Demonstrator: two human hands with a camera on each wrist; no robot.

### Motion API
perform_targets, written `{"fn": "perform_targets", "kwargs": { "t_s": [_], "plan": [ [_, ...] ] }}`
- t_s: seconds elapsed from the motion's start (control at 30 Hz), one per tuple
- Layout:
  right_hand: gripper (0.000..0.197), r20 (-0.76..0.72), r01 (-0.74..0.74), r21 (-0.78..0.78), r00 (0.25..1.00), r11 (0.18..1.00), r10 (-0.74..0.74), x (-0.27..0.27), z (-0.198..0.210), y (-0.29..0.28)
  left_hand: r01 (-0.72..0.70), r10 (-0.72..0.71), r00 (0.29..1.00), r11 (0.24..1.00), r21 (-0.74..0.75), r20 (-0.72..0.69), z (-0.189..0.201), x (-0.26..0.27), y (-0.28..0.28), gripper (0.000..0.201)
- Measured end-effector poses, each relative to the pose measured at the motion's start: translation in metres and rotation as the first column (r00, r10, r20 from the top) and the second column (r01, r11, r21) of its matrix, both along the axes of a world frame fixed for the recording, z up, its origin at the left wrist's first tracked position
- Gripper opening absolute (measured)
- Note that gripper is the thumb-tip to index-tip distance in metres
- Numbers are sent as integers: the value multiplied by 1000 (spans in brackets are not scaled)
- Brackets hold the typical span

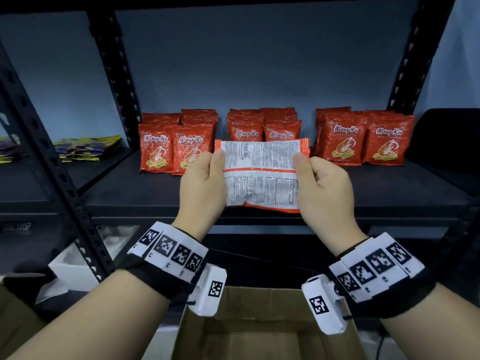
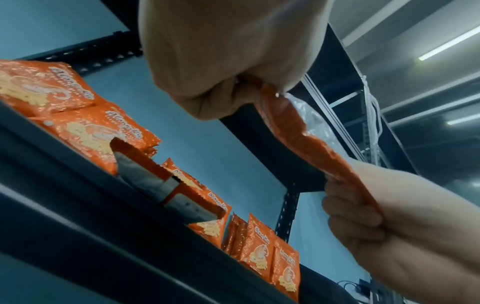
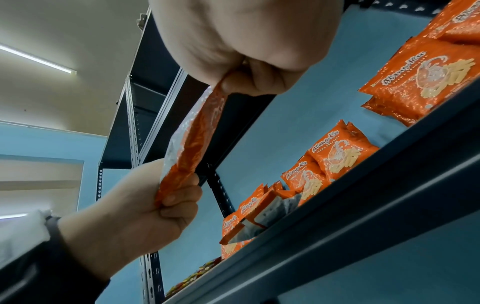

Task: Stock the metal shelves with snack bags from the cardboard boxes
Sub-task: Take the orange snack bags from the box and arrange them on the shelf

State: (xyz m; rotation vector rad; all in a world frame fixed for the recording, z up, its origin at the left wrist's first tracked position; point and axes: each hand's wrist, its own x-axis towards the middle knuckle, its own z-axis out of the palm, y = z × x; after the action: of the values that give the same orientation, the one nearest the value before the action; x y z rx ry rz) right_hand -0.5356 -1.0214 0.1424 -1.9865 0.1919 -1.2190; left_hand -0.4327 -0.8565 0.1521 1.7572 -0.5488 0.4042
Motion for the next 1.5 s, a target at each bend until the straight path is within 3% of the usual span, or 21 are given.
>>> {"fn": "perform_targets", "kwargs": {
  "t_s": [0.13,0.27,0.53,0.67,0.7,0.77,0.83,0.9,1.0,1.1,1.13,1.2,1.27,1.3,1.37,1.43,1.5],
  "plan": [
    [56,70,-14,41,997,999,11,-1,-11,7,33,-32,999,999,7,-7,-1,5,5,49],
    [56,13,-40,154,999,987,38,6,-14,3,38,-38,995,999,4,96,-4,4,8,42],
    [58,14,-252,200,967,947,254,2,12,-1,84,-81,995,995,-52,55,-4,15,12,48],
    [55,11,-324,298,942,898,336,-1,28,-6,80,-83,996,988,-134,-23,0,17,8,25],
    [51,9,-333,314,937,889,348,-2,31,-6,91,-91,996,985,-146,3,-1,14,8,23],
    [46,16,-348,338,931,874,364,-6,37,-4,104,-96,973,994,-30,209,0,2,8,28],
    [32,49,-374,359,923,855,383,-9,42,-3,125,-186,868,979,160,460,4,-14,8,35],
    [19,68,-389,385,916,837,395,-11,45,-4,115,-284,746,946,303,602,6,-28,7,47],
    [18,65,-409,402,905,819,420,-15,49,0,67,-269,693,948,312,668,7,-37,-2,51],
    [20,43,-395,391,910,831,412,-15,49,1,60,-200,673,974,217,712,8,-40,-6,22],
    [23,33,-382,378,916,843,400,-15,49,0,77,-183,693,980,181,697,10,-39,-6,14],
    [27,31,-352,331,931,875,363,-15,48,-3,126,-145,798,989,73,585,15,-39,-4,7],
    [25,33,-283,243,958,928,284,-15,45,-6,211,-173,921,975,-74,348,21,-36,-4,9],
    [24,28,-234,196,972,952,234,-15,43,-7,255,-219,949,956,-143,228,21,-33,-5,11],
    [41,-14,-140,148,990,979,144,-12,35,-10,328,-328,944,910,-252,44,23,-29,-6,12],
    [55,-88,-127,196,985,972,146,-8,29,-12,385,-433,897,862,-329,-84,23,-29,-6,10],
    [43,-126,-226,304,953,925,274,-6,27,-11,407,-487,856,842,-354,-175,23,-29,-6,12]
  ]
}}
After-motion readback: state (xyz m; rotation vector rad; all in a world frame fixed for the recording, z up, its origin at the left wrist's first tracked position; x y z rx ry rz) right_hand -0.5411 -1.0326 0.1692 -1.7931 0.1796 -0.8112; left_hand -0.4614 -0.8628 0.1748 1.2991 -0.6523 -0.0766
